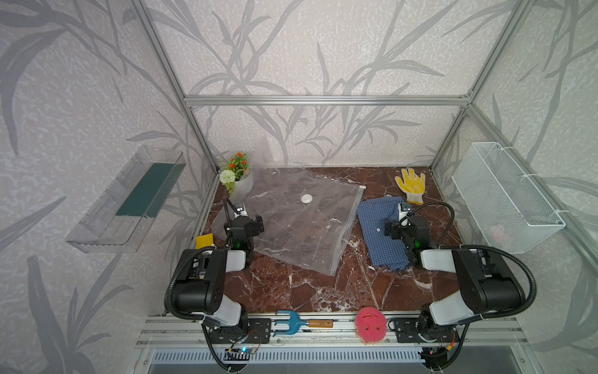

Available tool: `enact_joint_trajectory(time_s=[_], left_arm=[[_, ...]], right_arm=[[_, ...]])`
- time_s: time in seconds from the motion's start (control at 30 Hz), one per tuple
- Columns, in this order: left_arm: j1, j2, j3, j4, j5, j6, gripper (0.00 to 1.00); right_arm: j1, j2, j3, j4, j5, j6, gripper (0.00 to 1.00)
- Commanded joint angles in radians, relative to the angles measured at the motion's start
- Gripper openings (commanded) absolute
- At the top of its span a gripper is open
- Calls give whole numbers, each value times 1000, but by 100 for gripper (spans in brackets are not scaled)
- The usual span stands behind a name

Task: Take the shirt out of the vacuum bag
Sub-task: Reset both arms

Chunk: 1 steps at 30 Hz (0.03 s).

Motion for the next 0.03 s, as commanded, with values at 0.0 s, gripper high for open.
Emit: enact_joint_trajectory(time_s=[0.0], left_arm=[[1, -5, 3, 15, 0, 8, 99]], right_arm=[[6, -12, 7, 31, -12, -5, 99]])
